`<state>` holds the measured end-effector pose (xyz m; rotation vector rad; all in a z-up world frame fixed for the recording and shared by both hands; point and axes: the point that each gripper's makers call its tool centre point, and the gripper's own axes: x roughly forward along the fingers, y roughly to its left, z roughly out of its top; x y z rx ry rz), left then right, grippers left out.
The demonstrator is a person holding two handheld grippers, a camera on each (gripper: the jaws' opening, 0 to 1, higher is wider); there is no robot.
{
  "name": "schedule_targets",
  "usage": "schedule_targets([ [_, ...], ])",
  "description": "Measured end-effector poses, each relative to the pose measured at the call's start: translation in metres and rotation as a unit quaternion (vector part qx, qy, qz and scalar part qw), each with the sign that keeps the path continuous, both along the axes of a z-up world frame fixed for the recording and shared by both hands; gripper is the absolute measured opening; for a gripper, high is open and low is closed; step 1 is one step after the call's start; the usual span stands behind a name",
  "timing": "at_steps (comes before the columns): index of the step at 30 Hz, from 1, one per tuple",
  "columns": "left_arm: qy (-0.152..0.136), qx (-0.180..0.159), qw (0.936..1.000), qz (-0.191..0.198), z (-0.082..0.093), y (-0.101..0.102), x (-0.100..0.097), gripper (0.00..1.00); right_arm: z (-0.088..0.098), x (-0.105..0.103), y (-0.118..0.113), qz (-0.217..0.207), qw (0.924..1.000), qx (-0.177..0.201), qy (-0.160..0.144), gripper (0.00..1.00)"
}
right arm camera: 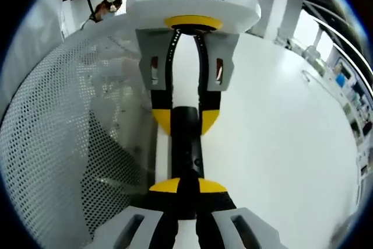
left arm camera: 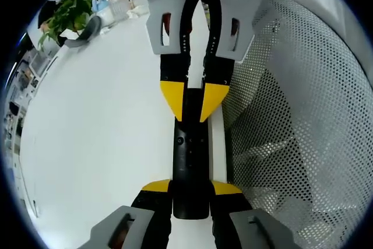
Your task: Press the specified remote control buttons in sequence, fully releasing each button before pressing the next.
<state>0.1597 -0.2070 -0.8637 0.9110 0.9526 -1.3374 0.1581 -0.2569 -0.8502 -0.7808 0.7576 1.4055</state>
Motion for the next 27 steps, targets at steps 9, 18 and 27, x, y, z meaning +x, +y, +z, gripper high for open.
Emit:
schedule_targets([
  [9, 0.0, -0.002, 1.0, 0.004, 0.0002, -0.0004, -0.0001, 0.24, -0.0007, -0.0014, -0.0038, 0.004, 0.9999, -0.01, -0.008, 0.06],
  [18, 0.001, 0.005, 1.0, 0.0, -0.0002, -0.0003, 0.0008, 0.24, -0.0032, 0.0006, -0.0017, 0.012, 0.9986, -0.051, -0.005, 0.05],
  [27, 0.001, 0.005, 1.0, 0.001, -0.0005, 0.0002, 0.001, 0.24, -0.0018, -0.0003, -0.0034, -0.011, 0.9998, -0.014, -0.003, 0.06],
])
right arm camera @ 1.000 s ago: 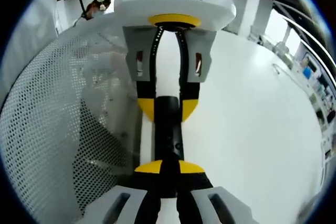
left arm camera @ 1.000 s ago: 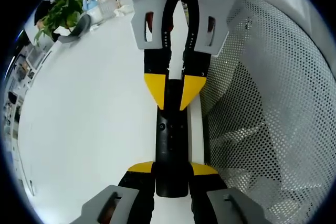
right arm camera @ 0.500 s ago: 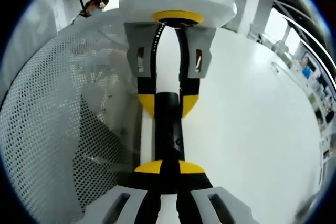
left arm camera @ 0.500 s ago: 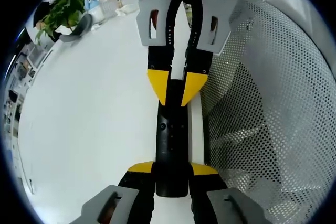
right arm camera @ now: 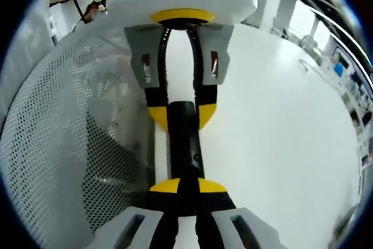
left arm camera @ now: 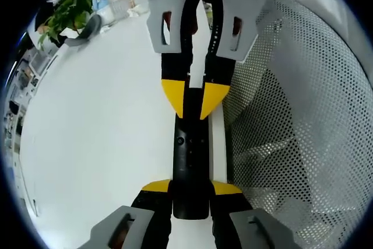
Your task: Press the specified remote control buttons in sequence, fully releasing each button before pressing the next.
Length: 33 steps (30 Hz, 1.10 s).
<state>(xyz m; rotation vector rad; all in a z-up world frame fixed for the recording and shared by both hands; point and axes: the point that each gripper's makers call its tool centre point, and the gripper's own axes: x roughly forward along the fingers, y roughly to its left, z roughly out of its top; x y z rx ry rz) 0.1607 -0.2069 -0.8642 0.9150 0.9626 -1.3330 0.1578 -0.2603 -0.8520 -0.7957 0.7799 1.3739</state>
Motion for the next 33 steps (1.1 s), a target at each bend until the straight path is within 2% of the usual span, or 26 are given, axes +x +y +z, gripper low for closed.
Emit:
schedule_targets([
  [3, -0.001, -0.001, 1.0, 0.0, 0.0001, 0.0001, -0.0003, 0.24, 0.0006, -0.0007, -0.001, 0.001, 0.9999, 0.015, -0.007, 0.06],
  [6, -0.001, -0.001, 1.0, 0.002, 0.0001, 0.0001, -0.0004, 0.24, 0.0013, 0.0008, -0.0009, -0.008, 0.9995, 0.03, 0.002, 0.06],
  [13, -0.001, -0.004, 1.0, 0.007, 0.0002, 0.0001, -0.0004, 0.24, 0.0017, 0.0, -0.0007, -0.017, 0.9992, 0.035, 0.001, 0.06],
  [29, -0.001, 0.0, 1.0, 0.004, -0.0002, 0.0, 0.0001, 0.24, 0.0006, 0.001, -0.0037, -0.02, 0.9996, 0.011, -0.014, 0.03],
  [31, 0.0, 0.0, 1.0, 0.003, 0.0, 0.0, 0.0, 0.24, 0.0004, 0.0019, -0.0026, -0.024, 0.9997, 0.003, -0.007, 0.03],
  [33, 0.001, 0.0, 1.0, 0.002, 0.0, 0.0, 0.0001, 0.24, -0.0006, 0.0017, -0.0018, -0.019, 0.9996, -0.021, -0.006, 0.02],
])
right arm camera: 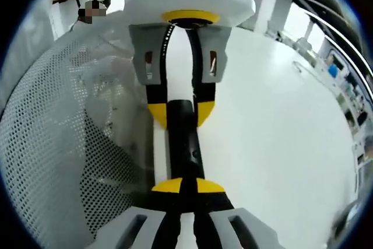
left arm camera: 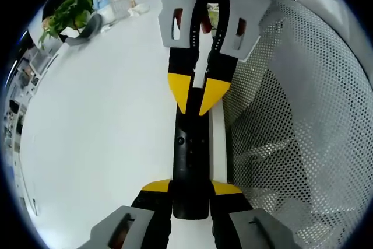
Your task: Press the specified remote control buttons in sequence, fully releasing each button before pressing the next.
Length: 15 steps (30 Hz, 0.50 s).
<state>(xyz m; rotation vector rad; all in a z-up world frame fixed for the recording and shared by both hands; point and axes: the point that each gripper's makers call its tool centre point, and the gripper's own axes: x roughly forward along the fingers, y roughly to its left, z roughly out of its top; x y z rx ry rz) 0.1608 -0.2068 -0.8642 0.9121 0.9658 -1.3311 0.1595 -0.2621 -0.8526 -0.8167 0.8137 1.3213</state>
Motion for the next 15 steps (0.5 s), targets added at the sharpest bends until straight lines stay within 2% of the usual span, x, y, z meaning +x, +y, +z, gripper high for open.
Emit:
schedule_targets([
  [3, 0.003, -0.003, 1.0, 0.003, 0.0, 0.0001, 0.0003, 0.24, 0.0, 0.0007, -0.0005, -0.017, 0.9998, 0.002, 0.009, 0.02],
  [5, 0.001, -0.004, 1.0, 0.005, 0.0001, 0.0, 0.0, 0.24, 0.0006, -0.0004, -0.0024, -0.027, 0.9994, 0.024, 0.005, 0.03],
  [9, -0.001, -0.004, 1.0, 0.004, 0.0001, 0.0002, -0.0005, 0.24, 0.0015, -0.0011, -0.0025, -0.01, 0.999, 0.044, -0.001, 0.03],
  [12, -0.001, -0.001, 1.0, 0.002, 0.0002, 0.0003, -0.0008, 0.24, 0.0041, -0.0004, -0.0032, -0.021, 0.9975, 0.067, 0.008, 0.03],
  [15, -0.001, 0.0, 1.0, 0.002, 0.0003, 0.0003, -0.0012, 0.24, 0.0043, -0.0022, -0.0034, -0.022, 0.997, 0.074, 0.002, 0.03],
])
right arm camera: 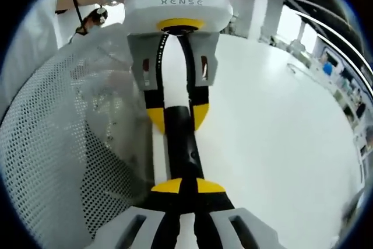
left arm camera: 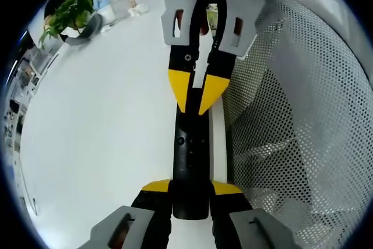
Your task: Press the specified remote control buttons in sequence, fully releasing each button before pressing the next.
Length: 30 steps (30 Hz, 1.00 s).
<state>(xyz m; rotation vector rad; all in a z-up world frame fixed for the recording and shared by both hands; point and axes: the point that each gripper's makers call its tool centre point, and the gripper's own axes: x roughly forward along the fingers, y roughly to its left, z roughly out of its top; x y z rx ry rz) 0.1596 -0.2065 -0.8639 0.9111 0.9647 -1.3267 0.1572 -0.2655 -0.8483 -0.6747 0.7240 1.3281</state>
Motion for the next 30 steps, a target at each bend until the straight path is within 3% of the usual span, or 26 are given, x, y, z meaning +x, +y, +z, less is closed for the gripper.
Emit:
schedule_targets([
  [16, 0.0, 0.001, 1.0, 0.0, 0.0003, -0.0009, 0.0, 0.24, 0.0, 0.0017, -0.0031, 0.035, 0.9973, -0.035, -0.054, 0.0],
  [30, 0.001, 0.0, 1.0, 0.0, 0.0, -0.0013, 0.001, 0.24, -0.0014, 0.0021, -0.0035, 0.039, 0.9977, -0.033, -0.045, 0.0],
])
